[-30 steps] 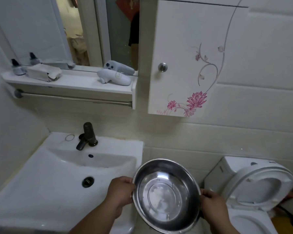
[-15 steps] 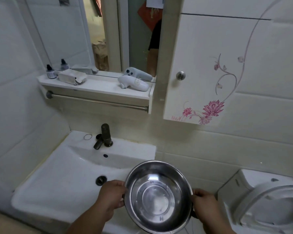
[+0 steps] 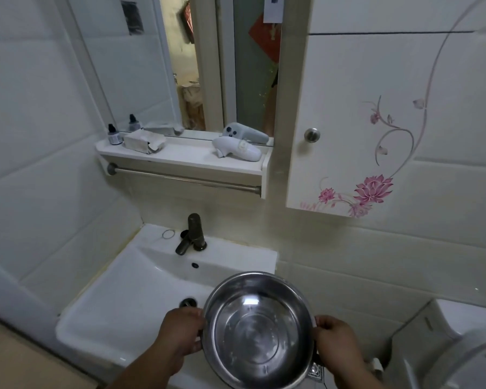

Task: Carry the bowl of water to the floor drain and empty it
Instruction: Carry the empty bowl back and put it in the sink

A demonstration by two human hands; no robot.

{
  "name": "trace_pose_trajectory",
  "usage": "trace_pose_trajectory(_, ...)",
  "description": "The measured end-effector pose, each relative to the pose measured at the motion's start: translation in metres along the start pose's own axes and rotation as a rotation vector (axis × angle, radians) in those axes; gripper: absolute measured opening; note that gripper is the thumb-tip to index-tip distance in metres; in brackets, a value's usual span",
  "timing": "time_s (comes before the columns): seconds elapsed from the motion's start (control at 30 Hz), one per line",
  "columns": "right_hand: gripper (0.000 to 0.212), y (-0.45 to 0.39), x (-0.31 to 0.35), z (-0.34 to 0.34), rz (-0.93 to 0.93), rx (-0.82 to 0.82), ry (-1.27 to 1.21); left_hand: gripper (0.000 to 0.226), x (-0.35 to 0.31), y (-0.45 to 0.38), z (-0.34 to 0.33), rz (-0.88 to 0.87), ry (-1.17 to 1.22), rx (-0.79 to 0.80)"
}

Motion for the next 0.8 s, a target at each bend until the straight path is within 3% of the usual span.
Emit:
trace_pose_trajectory(0.37,0.013,0.007,0.022,-0.065,0.001,-0.078,0.059,0.018,-0.024,-0.052,0.049,-0.021,0.003,0.069)
trace_pose_trajectory(0.8,0.009,0.011,0.020,-0.176,-0.140,-0.183,0.046,0.016,-0.042,-0.149,0.119,0.024,-0.122,0.138)
Point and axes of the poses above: each hand's wrist, its own y-axis away from the middle knuckle, its own z-axis out of the back of the hand, x = y × z, the point moved 9 cm from there along -y, towards the middle knuckle, and after that the axes turned 2 degrees about z, right-handed, at the moved point
